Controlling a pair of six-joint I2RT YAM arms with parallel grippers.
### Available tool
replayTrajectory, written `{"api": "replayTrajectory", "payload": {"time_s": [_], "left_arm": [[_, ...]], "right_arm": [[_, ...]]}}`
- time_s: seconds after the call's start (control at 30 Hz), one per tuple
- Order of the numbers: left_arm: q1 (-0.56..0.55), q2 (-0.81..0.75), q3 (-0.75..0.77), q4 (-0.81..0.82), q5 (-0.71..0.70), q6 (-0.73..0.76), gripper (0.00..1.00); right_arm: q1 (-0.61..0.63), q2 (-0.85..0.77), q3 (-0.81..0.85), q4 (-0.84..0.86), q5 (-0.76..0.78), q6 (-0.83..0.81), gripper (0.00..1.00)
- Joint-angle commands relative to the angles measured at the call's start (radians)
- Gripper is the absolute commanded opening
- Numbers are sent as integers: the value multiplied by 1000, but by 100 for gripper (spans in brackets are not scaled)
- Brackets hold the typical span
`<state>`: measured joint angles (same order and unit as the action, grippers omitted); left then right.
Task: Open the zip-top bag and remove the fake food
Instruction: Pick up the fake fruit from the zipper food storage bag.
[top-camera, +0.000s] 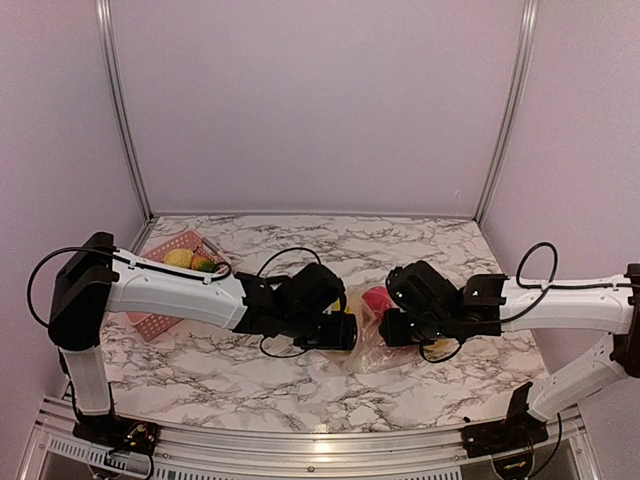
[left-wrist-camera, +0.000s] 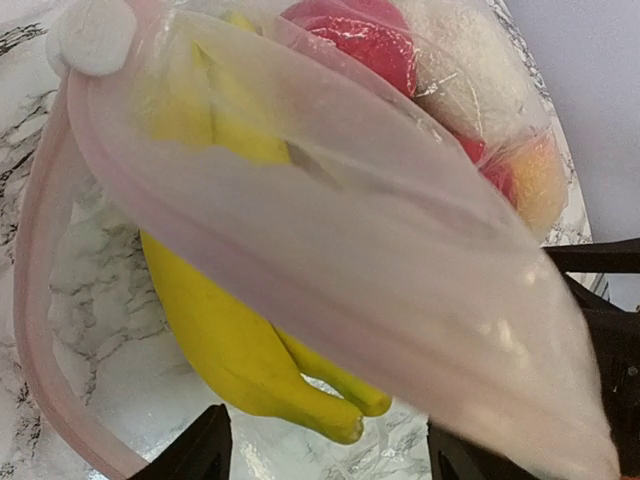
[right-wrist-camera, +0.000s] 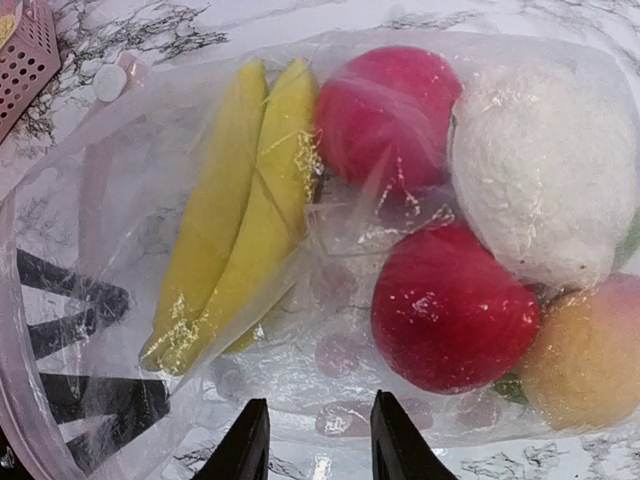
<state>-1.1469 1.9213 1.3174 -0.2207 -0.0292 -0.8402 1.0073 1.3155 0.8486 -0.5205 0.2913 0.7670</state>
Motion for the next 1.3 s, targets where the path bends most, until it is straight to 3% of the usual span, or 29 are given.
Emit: {"api": "replayTrajectory", "payload": {"time_s": [0.0,0.3,0.67,1.0,1.27], "left_arm": [[-8,48,52,-48,-27,32,70],[-13,115,125,-121,-84,68,69],[-8,84,105,-182,-192,74,54],[54,-14,7,-186,-240,72,54],[65,-12,33,-202,-255,101,54]], "right_arm": [[8,-23,25,-26,23,9,34],[8,-42,14,-28,27,20,34],[8,-30,13,-10,9,16,34],[9,-18,26,-9,10,5,34],[8,-16,28,-8,11,7,34]]}}
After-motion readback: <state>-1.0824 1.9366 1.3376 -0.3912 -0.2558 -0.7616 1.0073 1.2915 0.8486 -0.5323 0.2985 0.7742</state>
